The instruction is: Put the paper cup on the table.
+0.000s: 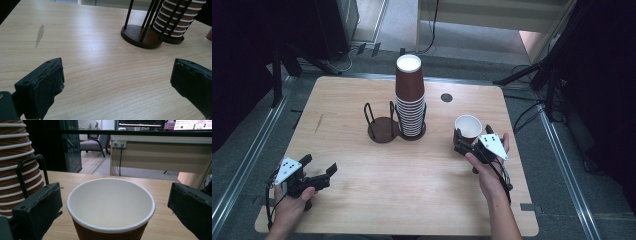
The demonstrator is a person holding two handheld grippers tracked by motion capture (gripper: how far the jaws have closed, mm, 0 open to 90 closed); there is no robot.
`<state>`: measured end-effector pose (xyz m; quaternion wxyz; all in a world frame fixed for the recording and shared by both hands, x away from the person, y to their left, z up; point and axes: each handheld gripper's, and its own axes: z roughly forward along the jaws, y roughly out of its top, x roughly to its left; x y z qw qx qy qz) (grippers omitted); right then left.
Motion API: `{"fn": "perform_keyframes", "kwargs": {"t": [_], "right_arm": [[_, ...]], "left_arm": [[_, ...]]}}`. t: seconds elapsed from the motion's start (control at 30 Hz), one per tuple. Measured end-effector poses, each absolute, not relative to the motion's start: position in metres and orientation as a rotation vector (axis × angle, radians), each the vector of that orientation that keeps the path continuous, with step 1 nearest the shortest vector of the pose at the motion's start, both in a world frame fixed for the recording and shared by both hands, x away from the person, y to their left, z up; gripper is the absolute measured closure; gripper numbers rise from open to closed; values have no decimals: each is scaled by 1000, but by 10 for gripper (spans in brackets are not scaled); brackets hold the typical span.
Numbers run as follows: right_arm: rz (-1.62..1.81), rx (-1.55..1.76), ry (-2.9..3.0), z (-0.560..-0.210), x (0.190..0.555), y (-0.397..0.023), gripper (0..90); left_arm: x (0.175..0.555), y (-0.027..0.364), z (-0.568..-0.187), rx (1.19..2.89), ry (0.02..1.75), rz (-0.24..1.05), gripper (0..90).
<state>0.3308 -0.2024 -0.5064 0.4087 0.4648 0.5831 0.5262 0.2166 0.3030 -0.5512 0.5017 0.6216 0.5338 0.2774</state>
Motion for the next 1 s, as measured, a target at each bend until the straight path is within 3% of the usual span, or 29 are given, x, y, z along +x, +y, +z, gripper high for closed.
{"fn": "perform_keyframes", "kwargs": {"t": [0.5, 1.0], "right_arm": [[1353, 1158, 1461, -490, 303, -218, 0], [1346, 1191, 1441, -495, 275, -247, 0]], "left_arm": [[216, 303, -551, 1523, 1295, 671, 0], [216, 303, -551, 1532, 1303, 673, 0]]}}
